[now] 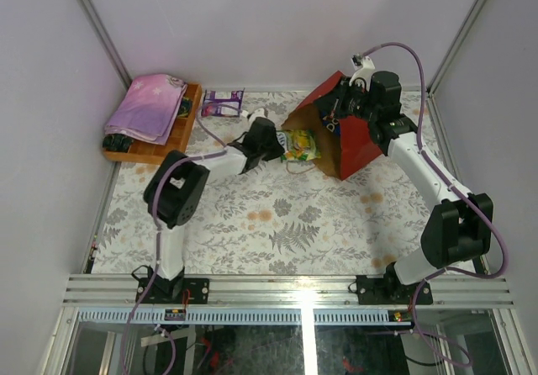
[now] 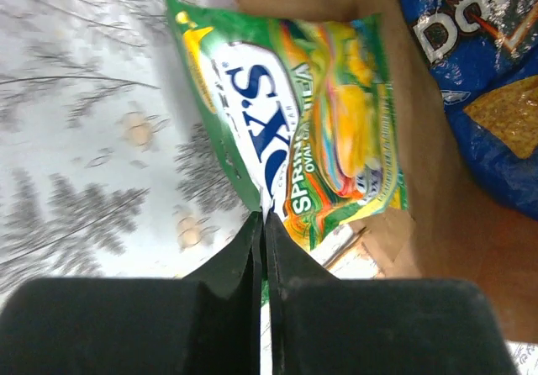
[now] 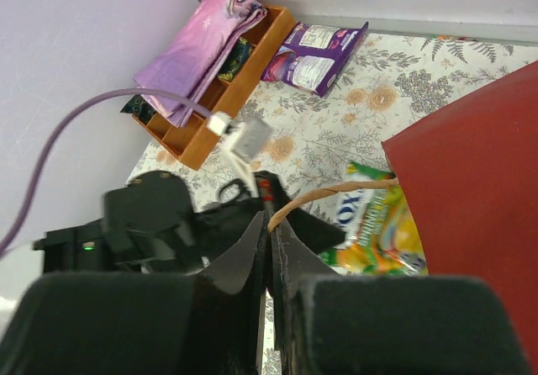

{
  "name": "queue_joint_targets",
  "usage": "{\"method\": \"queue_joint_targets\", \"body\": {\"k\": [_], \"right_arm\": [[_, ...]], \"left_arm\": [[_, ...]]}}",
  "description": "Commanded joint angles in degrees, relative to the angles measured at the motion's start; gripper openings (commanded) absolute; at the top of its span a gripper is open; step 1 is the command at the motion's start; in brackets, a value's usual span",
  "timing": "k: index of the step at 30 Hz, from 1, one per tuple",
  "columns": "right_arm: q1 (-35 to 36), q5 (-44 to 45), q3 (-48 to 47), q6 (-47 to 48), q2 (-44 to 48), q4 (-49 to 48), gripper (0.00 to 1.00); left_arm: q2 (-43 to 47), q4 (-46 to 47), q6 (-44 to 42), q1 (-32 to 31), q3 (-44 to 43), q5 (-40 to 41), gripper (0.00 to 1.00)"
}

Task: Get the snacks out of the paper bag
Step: Take out the snack from the paper bag, then place the snack at the center of the board.

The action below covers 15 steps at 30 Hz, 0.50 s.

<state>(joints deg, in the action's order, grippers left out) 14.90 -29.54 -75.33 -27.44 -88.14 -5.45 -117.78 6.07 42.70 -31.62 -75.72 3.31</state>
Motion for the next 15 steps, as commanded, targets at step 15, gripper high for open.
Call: {"method": "queue_joint_targets", "body": {"k": [15], "right_arm": [[0.67, -2.83, 0.29, -0.95, 1.76, -5.63, 0.00]], "left_arm": [[11.20, -17.98, -5.96, 20.58, 8.67, 11.94, 0.03]]}}
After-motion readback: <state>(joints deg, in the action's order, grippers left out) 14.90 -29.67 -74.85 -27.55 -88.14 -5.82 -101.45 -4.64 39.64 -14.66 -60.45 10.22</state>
